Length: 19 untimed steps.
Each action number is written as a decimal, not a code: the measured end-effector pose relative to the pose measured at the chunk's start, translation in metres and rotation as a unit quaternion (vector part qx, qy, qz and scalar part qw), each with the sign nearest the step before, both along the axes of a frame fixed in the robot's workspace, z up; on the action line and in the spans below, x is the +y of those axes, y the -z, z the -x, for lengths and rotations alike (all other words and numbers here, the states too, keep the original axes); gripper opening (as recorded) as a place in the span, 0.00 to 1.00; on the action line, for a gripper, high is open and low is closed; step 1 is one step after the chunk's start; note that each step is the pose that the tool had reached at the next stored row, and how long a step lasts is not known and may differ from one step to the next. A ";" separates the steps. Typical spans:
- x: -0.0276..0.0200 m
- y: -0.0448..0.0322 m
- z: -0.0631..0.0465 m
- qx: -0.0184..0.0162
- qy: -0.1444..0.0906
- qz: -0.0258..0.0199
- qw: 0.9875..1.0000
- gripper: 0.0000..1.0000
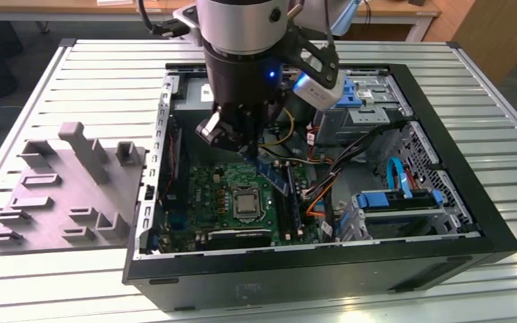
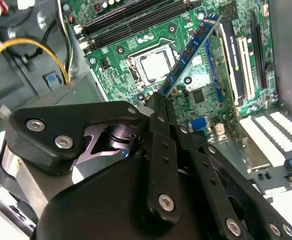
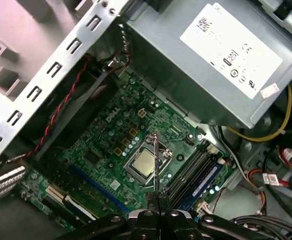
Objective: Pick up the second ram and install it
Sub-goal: 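Insert the second ram into the second slot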
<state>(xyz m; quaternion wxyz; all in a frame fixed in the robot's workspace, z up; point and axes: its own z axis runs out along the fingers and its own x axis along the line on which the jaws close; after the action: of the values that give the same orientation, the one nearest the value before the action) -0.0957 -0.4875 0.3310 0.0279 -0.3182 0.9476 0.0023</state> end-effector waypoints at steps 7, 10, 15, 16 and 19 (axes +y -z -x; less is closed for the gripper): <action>0.0000 0.0009 0.000 0.000 0.064 0.000 0.998 0.12; 0.0000 0.0012 0.000 0.000 0.091 0.000 0.996 0.12; 0.0000 0.0018 0.000 0.000 0.136 0.000 0.991 0.12; 0.0000 0.0020 0.000 0.000 0.145 0.000 0.989 0.12; 0.0000 0.0023 0.000 0.000 0.172 0.000 0.985 0.12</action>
<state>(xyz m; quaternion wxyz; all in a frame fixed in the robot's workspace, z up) -0.0957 -0.4875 0.3287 0.0279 -0.1503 0.9882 -0.0025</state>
